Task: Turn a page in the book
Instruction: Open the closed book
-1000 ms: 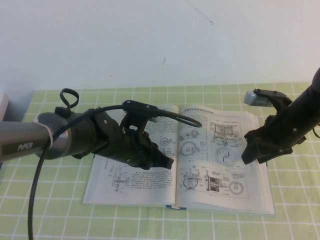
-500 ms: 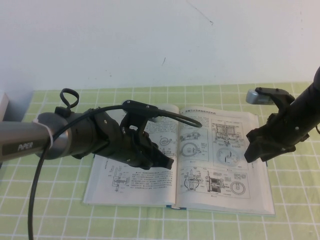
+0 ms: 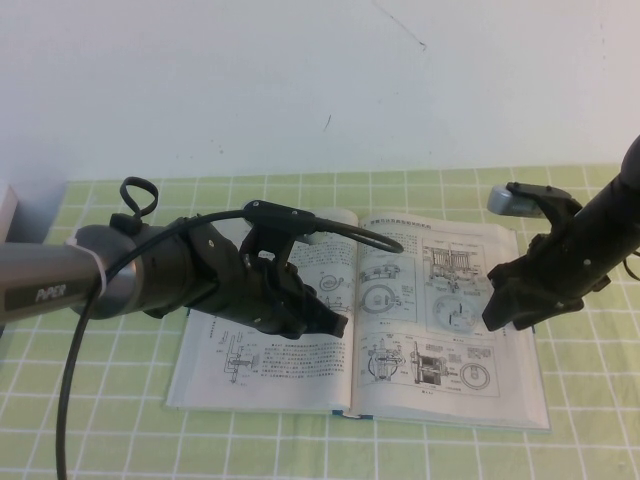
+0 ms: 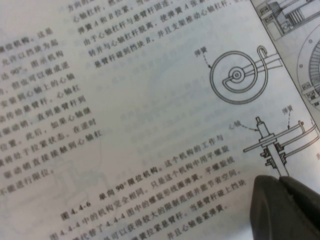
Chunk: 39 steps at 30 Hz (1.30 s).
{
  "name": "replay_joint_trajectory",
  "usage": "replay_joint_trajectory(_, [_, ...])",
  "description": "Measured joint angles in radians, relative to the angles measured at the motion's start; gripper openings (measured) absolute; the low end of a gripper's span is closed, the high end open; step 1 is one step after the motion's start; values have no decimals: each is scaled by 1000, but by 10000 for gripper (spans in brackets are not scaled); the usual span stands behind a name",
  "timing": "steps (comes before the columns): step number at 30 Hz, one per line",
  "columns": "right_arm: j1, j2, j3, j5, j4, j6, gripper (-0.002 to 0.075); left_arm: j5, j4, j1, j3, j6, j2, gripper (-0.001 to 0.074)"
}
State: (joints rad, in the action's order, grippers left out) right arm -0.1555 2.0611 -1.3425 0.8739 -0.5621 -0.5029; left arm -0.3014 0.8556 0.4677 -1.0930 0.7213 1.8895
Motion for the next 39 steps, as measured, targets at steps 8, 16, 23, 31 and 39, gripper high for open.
replay_joint_trajectory(8, [0,2,0,4,-110,-50,352,4,10,0,0,-2,0,-4])
replay_joint_trajectory(16, [-2,-6,0,-10,-74,-42,352,4,10,0,0,-2,0,-4])
replay_joint_trajectory(23, [-2,-28,0,17,39,19,352,4,10,0,0,-2,0,-4])
replay_joint_trajectory(31, [-2,3,0,31,44,24,352,4,10,0,0,-2,0,-4])
replay_joint_trajectory(39, [2,10,0,31,-110,-73,351,4,10,0,0,0,0,-4])
